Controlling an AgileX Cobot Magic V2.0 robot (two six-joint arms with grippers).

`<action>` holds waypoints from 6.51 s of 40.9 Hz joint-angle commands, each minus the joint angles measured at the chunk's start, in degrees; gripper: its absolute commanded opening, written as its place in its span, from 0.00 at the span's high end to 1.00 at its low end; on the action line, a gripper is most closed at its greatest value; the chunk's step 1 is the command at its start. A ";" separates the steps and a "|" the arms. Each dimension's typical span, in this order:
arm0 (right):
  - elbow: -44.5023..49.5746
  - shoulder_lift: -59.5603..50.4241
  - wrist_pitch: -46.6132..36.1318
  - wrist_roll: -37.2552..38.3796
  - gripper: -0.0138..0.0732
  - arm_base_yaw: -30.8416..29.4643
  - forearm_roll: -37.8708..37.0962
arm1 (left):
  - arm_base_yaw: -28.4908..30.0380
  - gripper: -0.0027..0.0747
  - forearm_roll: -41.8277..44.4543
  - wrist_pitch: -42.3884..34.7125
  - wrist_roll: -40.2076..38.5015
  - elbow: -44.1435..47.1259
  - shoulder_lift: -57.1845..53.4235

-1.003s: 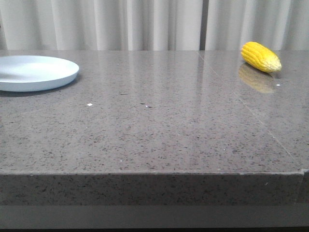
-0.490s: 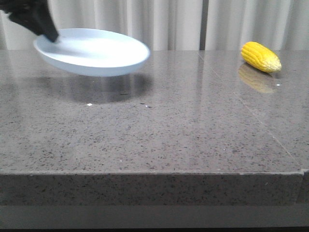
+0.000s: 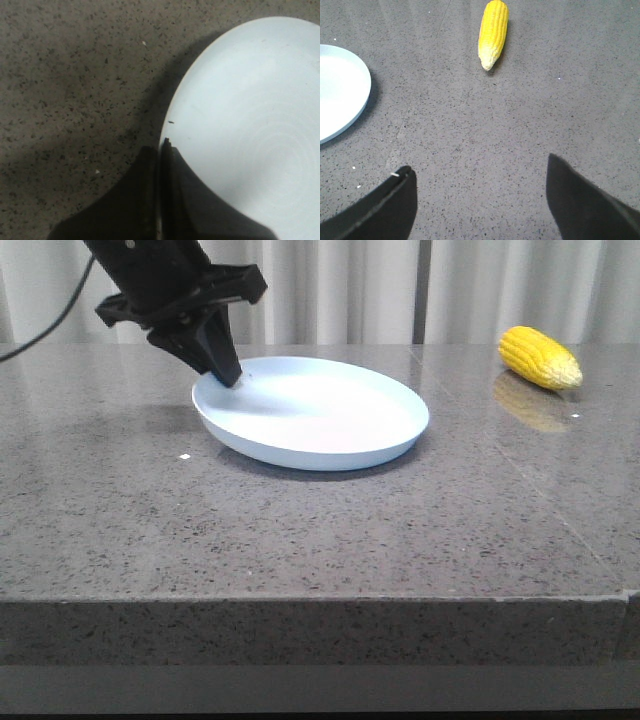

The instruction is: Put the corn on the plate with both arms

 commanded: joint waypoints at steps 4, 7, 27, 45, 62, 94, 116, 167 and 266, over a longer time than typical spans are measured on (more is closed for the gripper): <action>-1.99 0.60 -4.19 -0.15 0.19 -0.35 -0.48 | -0.39 0.78 -1.80 -2.72 -0.15 -1.96 -2.62; -1.99 0.60 -4.19 -0.15 0.19 -0.35 -0.48 | -0.39 0.60 -1.52 -2.72 -0.15 -1.96 -2.62; -1.99 0.60 -4.19 -0.15 0.19 -0.35 -0.48 | -6.33 0.37 9.95 4.33 -0.71 -3.44 -14.79; -1.99 0.60 -4.19 -0.15 0.19 -0.35 -0.48 | -19.83 0.37 23.54 2.42 -12.02 12.07 -36.19; -1.99 0.60 -4.19 -0.15 0.19 -0.35 -0.48 | -20.09 0.37 23.21 -1.80 -16.29 32.32 -58.37; -1.99 0.60 -4.38 -0.15 0.19 -0.35 -0.45 | -20.09 0.37 22.88 -2.67 -16.29 37.75 -66.42; -10.73 12.90 -6.28 -0.15 0.19 -0.35 -0.45 | -20.09 0.37 22.88 -2.67 -16.29 37.75 -66.42; -73.62 84.62 5.77 -0.15 0.19 -1.33 -3.18 | -20.09 0.37 22.88 -2.67 -16.29 37.75 -66.42; -43.87 69.41 -15.41 -3.26 0.57 29.06 9.07 | -20.09 0.37 22.88 -2.67 -16.29 37.75 -66.42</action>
